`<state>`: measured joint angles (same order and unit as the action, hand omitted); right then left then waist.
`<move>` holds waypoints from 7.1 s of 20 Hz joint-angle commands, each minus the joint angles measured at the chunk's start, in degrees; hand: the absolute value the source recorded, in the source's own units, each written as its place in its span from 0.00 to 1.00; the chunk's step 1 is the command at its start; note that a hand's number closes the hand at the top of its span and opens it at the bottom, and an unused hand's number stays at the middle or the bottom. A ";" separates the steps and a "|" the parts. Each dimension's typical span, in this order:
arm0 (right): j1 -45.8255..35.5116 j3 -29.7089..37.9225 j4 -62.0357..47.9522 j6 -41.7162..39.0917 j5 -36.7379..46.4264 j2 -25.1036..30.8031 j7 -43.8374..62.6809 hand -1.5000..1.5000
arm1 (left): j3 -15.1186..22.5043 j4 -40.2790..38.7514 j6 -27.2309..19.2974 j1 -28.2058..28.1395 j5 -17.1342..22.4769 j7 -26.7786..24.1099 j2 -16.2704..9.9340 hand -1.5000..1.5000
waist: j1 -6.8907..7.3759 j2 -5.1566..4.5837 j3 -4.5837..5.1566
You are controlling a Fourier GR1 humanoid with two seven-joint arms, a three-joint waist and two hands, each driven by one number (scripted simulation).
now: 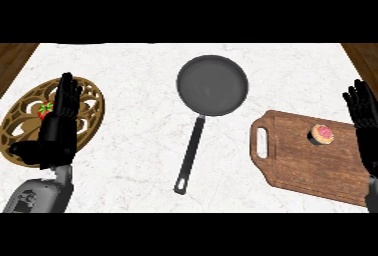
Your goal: Pick the cupcake from the cutting board and place it in the pan
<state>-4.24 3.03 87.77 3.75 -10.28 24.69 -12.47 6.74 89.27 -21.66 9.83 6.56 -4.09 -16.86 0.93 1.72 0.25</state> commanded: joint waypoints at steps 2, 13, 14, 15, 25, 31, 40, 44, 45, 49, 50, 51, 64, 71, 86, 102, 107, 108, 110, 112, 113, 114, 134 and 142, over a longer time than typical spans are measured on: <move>-5.60 5.47 -1.55 -11.91 -9.90 4.84 -0.03 1.00 | -2.04 2.75 1.71 0.26 2.05 5.32 -1.54 0.50 | -0.51 -1.65 -0.30; 2.27 15.07 -19.38 -24.14 -1.54 21.32 -19.47 0.00 | -3.15 2.23 8.11 1.06 10.61 17.46 -2.94 0.50 | -1.53 -1.80 -0.39; 1.22 16.25 -23.99 -24.28 0.18 23.16 -21.76 0.00 | -2.36 0.82 8.10 -1.94 8.96 13.19 -1.91 0.50 | -0.88 -1.96 -0.37; 2.58 17.51 -24.16 -24.47 0.53 24.25 -23.11 0.00 | -3.26 2.46 9.19 -2.26 9.74 14.87 -3.53 0.50 | -0.97 -1.78 -0.35; -9.56 9.07 -25.33 -26.06 14.43 31.94 -22.29 0.00 | -4.29 -0.02 10.37 0.02 9.37 15.28 -1.95 0.50 | -0.27 -1.86 -0.23; -17.14 0.48 -20.27 -25.85 23.98 33.67 -10.91 0.00 | -3.82 0.99 11.52 -0.87 9.05 13.71 -1.55 0.50 | 0.79 -1.83 -0.16; -18.92 -12.66 -20.96 -37.29 35.52 35.41 -8.05 0.00 | -4.07 0.30 11.70 -0.05 8.52 14.60 -0.88 0.50 | 0.24 -1.87 -0.20; -19.76 -12.96 -16.77 -39.64 37.88 32.36 -4.87 0.00 | -5.68 -0.41 11.72 0.39 7.44 14.32 -0.76 0.50 | -0.70 -1.71 -0.22; -16.81 -12.44 -14.56 -38.03 38.72 31.83 -4.73 0.00 | -4.46 -0.59 10.05 -1.14 5.55 13.38 1.00 0.50 | -0.98 -1.65 -0.23; -17.88 -13.51 -9.37 -38.45 43.05 31.64 -1.28 0.00 | -5.21 2.66 12.11 -2.96 6.80 14.79 0.17 0.50 | -0.78 -1.58 -0.22; -17.05 -15.71 -9.28 -35.61 46.26 29.77 0.93 0.00 | -6.27 -0.31 12.78 -0.42 7.23 14.66 -0.40 0.50 | -0.90 -1.68 -0.22; -16.99 -15.16 -8.68 -35.38 47.26 30.57 1.62 0.00 | -3.71 -0.42 9.40 0.92 4.69 15.53 2.55 0.50 | -1.14 -1.67 -0.23; -17.35 -11.82 -7.67 -39.37 55.61 21.81 4.46 0.00 | -6.36 1.84 12.82 0.34 3.53 17.22 3.12 0.50 | -0.56 -1.81 -0.26; -18.40 -10.39 -5.34 -42.22 60.70 16.79 9.92 0.00 | -8.26 -0.47 14.45 0.15 2.84 14.67 4.54 0.50 | -0.77 -1.75 -0.24; -18.28 -10.64 -17.87 -33.94 70.74 9.29 2.90 0.00 | -12.61 -0.51 17.83 2.37 3.53 18.05 3.39 0.50 | -0.82 -1.74 -0.25; -23.56 -9.38 -31.92 -26.59 75.91 4.22 -7.42 1.00 | -12.08 -0.98 18.54 -0.75 0.97 14.86 6.77 0.50 | -0.68 -1.77 -0.25; -22.06 -8.58 -33.23 -22.98 76.66 1.66 -8.32 1.00 | -10.91 5.85 18.24 -2.45 0.52 19.73 6.82 0.50 | -0.67 -1.68 -0.26; -29.13 -7.36 -43.49 -20.14 77.68 1.62 -11.03 1.00 | -11.37 2.00 18.55 -1.47 -0.04 17.22 6.82 0.50 | -0.23 -1.88 -0.28; -26.35 -6.79 -39.48 -21.24 77.40 1.86 -10.49 1.00 | -9.90 3.29 15.79 0.75 -1.45 20.83 8.67 0.50 | -0.69 -1.76 -0.26; -24.48 -5.87 -37.34 -21.56 76.08 0.68 -9.77 1.00 | -13.67 -0.30 18.62 1.73 0.75 17.26 6.29 0.50 | -0.88 -1.74 -0.25; -27.99 -4.84 -44.50 -17.28 77.30 2.02 -13.28 1.00 | -13.28 0.13 18.31 1.14 0.54 17.83 6.77 0.50 | -0.52 -1.85 -0.27; -28.39 -6.94 -34.58 -25.31 76.47 -8.80 3.46 1.00 | -12.89 -2.21 18.46 1.95 -0.25 16.43 6.35 0.50 | -1.33 -1.57 -0.15; -67.56 -19.27 -39.43 -11.05 83.01 -24.67 75.62 1.00 | -5.70 -1.76 20.86 7.19 -1.22 18.76 9.52 0.50 | 10.58 -3.08 0.11; -74.43 -22.68 -45.06 -4.69 76.96 -24.66 86.04 1.00 | -7.71 -3.57 19.96 7.72 -1.25 17.39 9.09 0.50 | 8.16 -3.17 0.06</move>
<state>-76.70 -17.45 45.39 -5.31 68.65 0.50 62.85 0.25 86.68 -1.60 17.39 5.18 14.30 -7.20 10.38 -1.30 0.36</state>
